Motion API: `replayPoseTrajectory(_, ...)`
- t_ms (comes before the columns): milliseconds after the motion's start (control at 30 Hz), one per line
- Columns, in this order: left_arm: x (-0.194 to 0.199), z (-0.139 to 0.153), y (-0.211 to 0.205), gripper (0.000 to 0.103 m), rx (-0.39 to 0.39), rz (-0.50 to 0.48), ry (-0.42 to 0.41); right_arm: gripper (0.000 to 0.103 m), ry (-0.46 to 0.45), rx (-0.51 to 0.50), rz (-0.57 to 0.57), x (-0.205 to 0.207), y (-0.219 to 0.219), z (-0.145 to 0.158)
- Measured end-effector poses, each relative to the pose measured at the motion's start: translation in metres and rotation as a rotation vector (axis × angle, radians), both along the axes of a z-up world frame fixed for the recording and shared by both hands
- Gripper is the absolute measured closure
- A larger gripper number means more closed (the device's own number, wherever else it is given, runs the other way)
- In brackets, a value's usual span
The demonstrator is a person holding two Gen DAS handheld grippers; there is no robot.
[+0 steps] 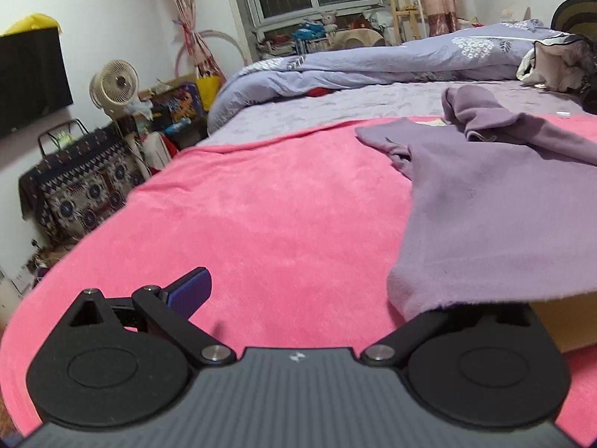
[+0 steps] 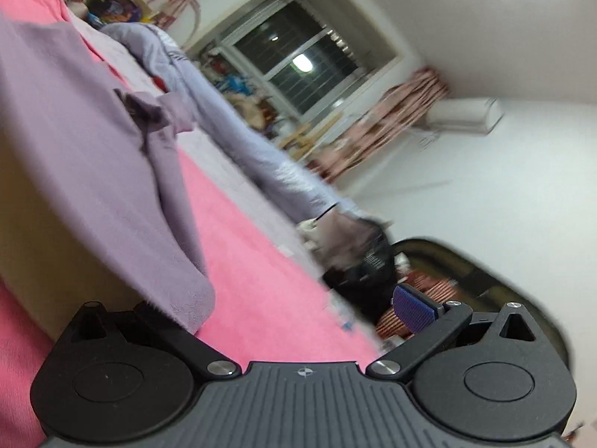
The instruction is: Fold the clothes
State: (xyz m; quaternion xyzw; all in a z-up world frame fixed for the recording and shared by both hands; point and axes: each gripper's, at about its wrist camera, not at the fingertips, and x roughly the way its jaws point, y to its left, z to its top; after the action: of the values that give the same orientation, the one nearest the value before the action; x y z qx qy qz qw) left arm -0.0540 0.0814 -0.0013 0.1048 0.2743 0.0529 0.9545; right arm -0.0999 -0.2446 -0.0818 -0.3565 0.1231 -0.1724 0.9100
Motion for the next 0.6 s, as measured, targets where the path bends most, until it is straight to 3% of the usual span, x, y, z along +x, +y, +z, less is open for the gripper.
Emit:
replayPoseTrajectory(167, -0.019, -0.003, -0.02, 0.0, 0.122, -0.076, -0.06, 0.0, -0.045, -0.056, 0.014, 0.014, 0.019, -0.013)
replayPoseTrajectory(267, -0.031, 0.004, -0.032, 0.0, 0.144, -0.18, -0.116, 0.0, -0.04, -0.002, 0.01, 0.016, 0.01, -0.011)
replayPoseTrajectory(367, -0.041, 0.01, -0.041, 0.0, 0.152, -0.282, -0.143, 0.0, -0.024, 0.086, 0.008, 0.021, -0.006, 0.012)
replayPoseTrajectory(433, -0.04, 0.006, -0.045, 0.0, 0.223, -0.241, -0.139, 0.0, -0.034, 0.114, 0.006, 0.004, -0.011, 0.017)
replayPoseTrajectory(533, -0.018, -0.006, -0.026, 0.0, 0.273, -0.031, -0.048, 0.0, -0.031, 0.134, 0.009, 0.001, -0.012, 0.019)
replayPoseTrajectory(600, -0.017, -0.002, -0.003, 0.0, 0.093, -0.023, -0.009, 0.0, -0.023, 0.137, 0.012, -0.004, -0.012, 0.018)
